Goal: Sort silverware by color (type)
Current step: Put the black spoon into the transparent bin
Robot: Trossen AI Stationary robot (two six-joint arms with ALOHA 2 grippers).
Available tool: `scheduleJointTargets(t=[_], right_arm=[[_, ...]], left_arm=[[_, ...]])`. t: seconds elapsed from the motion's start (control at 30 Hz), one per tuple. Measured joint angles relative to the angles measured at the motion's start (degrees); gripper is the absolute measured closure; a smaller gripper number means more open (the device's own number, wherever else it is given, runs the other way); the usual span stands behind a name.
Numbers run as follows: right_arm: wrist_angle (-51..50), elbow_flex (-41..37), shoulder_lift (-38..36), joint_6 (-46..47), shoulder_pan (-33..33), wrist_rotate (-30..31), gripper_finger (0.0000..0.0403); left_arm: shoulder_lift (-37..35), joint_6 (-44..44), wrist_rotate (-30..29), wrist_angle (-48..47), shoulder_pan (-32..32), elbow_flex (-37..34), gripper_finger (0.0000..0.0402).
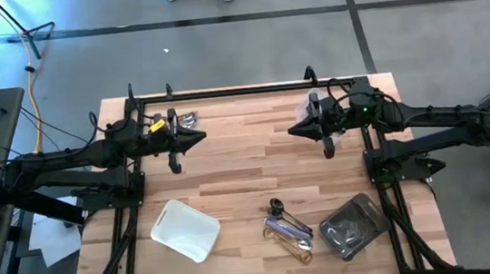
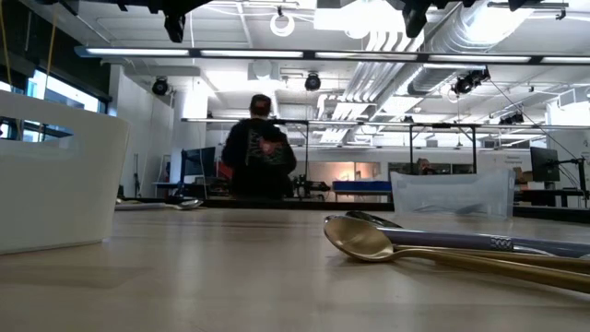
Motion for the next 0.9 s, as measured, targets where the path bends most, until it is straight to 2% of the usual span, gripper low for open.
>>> scheduleJointTargets(t=[0.33, 0.57, 0.67, 0.77, 0.9], right_arm=[[-0.14, 0.00, 0.00, -0.02, 0.00, -0.50, 0.0403], [-1.37, 0.01, 0.25, 3.98, 0.00, -1.82, 0.0403], [-5.62, 1.59, 0.79, 5.48, 0.19, -3.32, 0.0403], [-10.51, 4.76, 2.36, 5.66, 1.52, -1.83, 0.0403], [-24.04, 12.50, 7.58, 11.25, 6.95, 0.75, 0.0403]], left_arm=[[0.00, 0.39, -0.02, 0.23, 0.00, 0.00, 0.0401], [0.00, -0.42, -0.04, 0.25, 0.00, 0.00, 0.0401], [0.00, 0.32, 0.07, 0.22, 0.00, 0.00, 0.0401], [-0.02, 0.92, 0.44, 0.07, 0.00, 0.00, 0.0401], [-0.02, 1.05, -0.97, 0.10, 0.00, 0.00, 0.0401]])
